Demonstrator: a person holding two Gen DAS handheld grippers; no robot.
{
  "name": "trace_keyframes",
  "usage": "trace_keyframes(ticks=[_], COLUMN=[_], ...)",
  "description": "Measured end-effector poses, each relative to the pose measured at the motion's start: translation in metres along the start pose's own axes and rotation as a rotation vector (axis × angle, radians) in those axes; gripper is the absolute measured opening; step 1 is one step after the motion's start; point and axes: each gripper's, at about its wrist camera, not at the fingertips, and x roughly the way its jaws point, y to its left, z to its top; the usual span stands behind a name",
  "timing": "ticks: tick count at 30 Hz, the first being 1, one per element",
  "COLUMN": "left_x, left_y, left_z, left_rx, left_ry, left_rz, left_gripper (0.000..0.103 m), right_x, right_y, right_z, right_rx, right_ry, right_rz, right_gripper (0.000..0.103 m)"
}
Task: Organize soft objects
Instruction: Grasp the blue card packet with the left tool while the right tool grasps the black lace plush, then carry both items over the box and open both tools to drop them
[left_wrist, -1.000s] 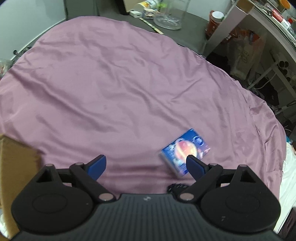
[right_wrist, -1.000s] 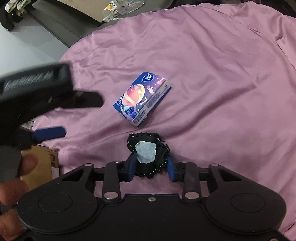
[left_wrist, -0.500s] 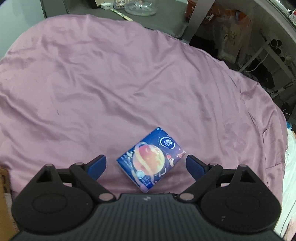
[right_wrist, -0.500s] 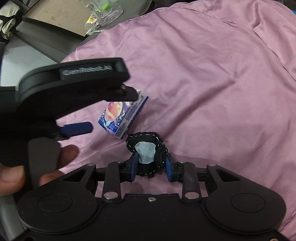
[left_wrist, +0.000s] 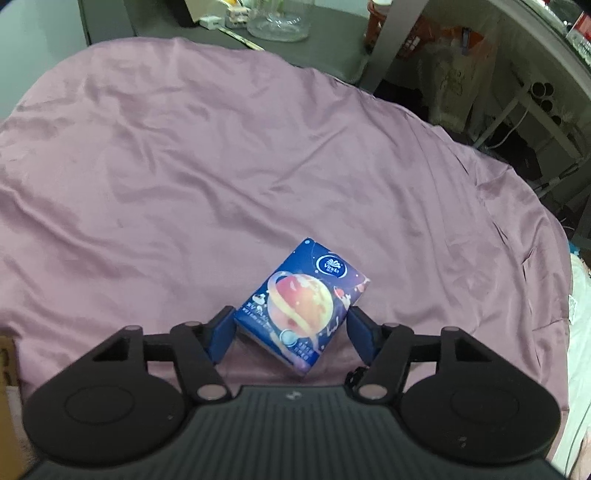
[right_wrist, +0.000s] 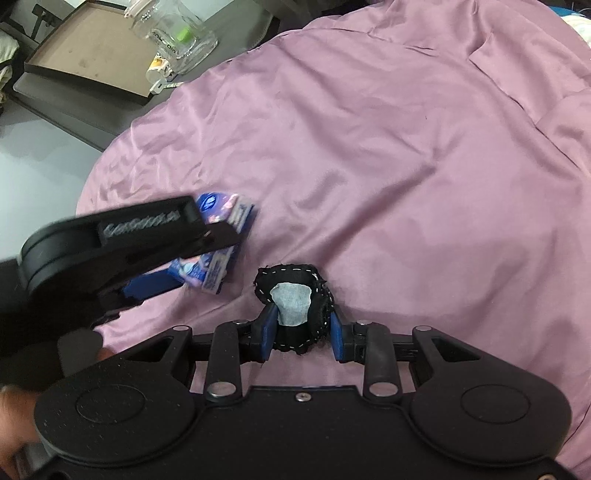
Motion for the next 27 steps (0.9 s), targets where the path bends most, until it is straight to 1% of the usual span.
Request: trace_keyframes(ticks=[4, 12, 16, 22, 27], left_x=[-0.019, -0.059, -0.082, -0.108, -0.126], left_y=[0.008, 0.039, 0.056, 0.080, 0.101], left_z=[-0.006, -0.023, -0.034, -0.052, -0.064], left_rx=[-0.003, -0.062, -0.072, -0.102, -0.120], left_ry=[-0.032, -0.062, -0.081, -0.102, -0.116], left_rz=[-0.006, -0.020, -0.022, -0.028, -0.032], left_gripper=[0.063, 0.063, 0.063, 0.063, 0.063], right_x=[-0.007, -0.022, -0.032, -0.040, -0.051], right_y=[0.006, 0.025, 0.039, 0.060, 0.070], right_z=[-0.005, -0.014, -0.024, -0.042, -0.054], right_rx=[-0.013, -0.057, -0.092, -0.151, -0.166], right_ry=[-0.006, -0.036, -0.053, -0.079, -0.093], right_rz=[0.024, 0.042, 0.050, 0.034, 0.042], right_gripper=[0.029, 0.029, 0.029, 0.029, 0.029])
